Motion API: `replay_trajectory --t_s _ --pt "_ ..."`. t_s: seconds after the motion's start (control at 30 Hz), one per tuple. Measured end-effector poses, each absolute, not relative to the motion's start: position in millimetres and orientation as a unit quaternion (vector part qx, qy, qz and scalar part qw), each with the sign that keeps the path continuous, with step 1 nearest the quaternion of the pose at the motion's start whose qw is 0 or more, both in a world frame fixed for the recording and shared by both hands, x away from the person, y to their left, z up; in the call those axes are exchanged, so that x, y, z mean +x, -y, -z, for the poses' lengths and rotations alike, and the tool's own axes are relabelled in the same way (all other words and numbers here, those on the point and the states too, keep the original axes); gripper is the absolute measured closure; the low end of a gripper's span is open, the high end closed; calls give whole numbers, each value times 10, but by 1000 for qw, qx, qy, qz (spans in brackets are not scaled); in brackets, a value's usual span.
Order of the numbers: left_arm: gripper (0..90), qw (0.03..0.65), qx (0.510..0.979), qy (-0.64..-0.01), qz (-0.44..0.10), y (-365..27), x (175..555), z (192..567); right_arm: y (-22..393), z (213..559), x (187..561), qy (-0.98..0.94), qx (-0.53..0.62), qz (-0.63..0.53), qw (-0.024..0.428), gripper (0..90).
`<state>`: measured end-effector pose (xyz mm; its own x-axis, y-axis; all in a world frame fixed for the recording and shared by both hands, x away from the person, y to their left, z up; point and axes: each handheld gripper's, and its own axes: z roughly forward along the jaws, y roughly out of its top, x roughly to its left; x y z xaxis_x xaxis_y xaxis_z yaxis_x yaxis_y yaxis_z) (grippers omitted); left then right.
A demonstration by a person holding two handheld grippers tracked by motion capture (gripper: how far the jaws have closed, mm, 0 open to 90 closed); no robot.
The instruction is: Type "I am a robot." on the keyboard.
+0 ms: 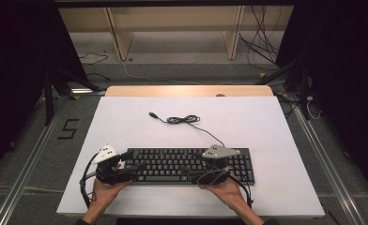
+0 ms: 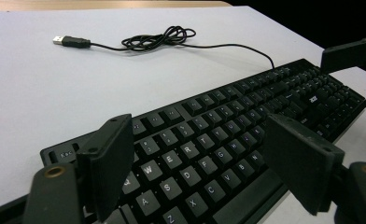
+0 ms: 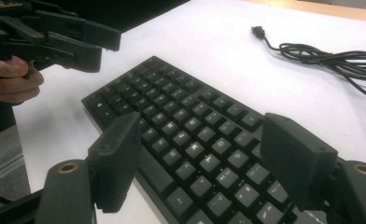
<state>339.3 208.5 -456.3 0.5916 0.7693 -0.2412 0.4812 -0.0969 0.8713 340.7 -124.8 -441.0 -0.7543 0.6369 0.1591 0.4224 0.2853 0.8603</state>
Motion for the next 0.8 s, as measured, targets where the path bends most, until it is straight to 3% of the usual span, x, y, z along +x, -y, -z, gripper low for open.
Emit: replay_trajectory --t_s 0.23,0.57,0.8 --pt "274 509 735 -426 -135 -2024 3446 4565 1319 4407 3369 -790 337 -500 109 292" --pt "473 487 753 -425 -126 -1926 3588 4588 1359 4396 3339 -788 339 -502 111 282" --pt "695 465 771 -419 -119 -1869 3659 4633 1378 4388 3327 -786 339 -504 111 280"
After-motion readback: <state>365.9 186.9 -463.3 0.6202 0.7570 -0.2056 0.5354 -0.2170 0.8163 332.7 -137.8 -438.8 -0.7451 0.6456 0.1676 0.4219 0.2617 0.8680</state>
